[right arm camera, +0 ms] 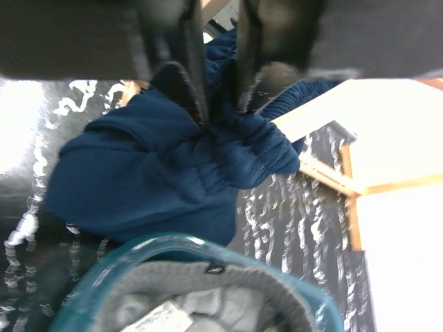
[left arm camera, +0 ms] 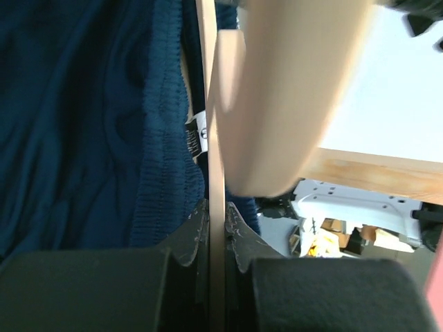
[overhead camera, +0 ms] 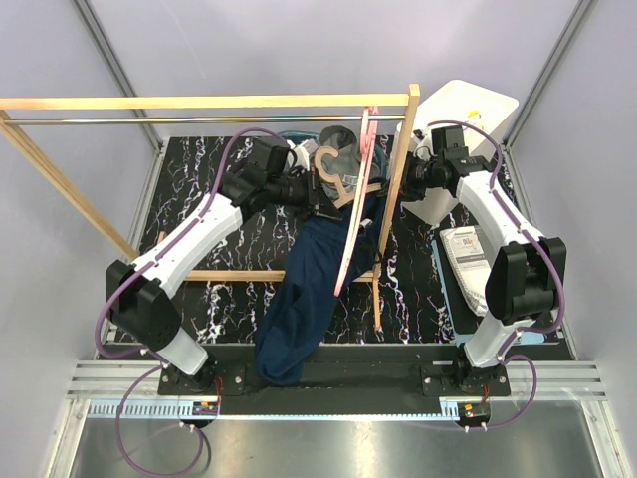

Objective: Remove the shorts from the hanger

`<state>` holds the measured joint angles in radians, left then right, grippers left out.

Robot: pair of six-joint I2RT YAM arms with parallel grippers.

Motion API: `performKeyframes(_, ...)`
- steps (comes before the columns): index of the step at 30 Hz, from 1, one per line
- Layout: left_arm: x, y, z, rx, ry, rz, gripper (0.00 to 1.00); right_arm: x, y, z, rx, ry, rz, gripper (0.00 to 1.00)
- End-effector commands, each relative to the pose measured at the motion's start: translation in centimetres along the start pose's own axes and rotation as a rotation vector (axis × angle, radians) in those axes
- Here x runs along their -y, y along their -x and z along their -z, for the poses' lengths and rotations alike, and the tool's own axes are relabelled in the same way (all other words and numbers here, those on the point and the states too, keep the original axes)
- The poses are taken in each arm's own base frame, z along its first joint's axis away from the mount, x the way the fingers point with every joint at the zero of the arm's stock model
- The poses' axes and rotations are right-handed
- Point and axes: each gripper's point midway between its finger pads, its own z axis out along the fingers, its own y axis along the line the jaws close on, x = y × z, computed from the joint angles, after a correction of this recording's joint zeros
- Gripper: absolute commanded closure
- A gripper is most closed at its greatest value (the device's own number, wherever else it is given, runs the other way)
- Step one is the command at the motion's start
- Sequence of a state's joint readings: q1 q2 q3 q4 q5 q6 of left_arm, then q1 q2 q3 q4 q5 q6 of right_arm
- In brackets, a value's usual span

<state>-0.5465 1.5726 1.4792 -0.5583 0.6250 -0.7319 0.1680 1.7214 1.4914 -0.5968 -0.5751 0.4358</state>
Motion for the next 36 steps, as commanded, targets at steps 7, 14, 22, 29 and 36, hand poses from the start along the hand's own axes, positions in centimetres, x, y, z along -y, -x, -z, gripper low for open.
performKeyframes(7,0.5,-2.8,3.9,0.037,-0.013,-0.246,1.00,4.0,3.1,3.2,0.131,-0.382,-0.091,1.00)
performKeyframes(14,-1.0,-4.8,6.7,0.127,0.020,-0.341,1.00,6.3,2.4,2.9,0.065,-0.497,-0.103,1.00)
performKeyframes(22,1.5,-4.6,9.1,0.233,-0.065,-0.471,1.00,7.4,2.6,3.7,0.053,-0.562,-0.051,1.00)
performKeyframes(29,-0.5,-4.9,10.2,0.250,0.027,-0.461,1.00,7.1,3.9,5.1,0.069,-0.595,0.008,1.00)
performKeyframes(36,0.6,-1.6,9.6,0.404,-0.012,-0.358,1.00,3.6,2.4,4.1,0.032,-0.415,0.064,1.00)
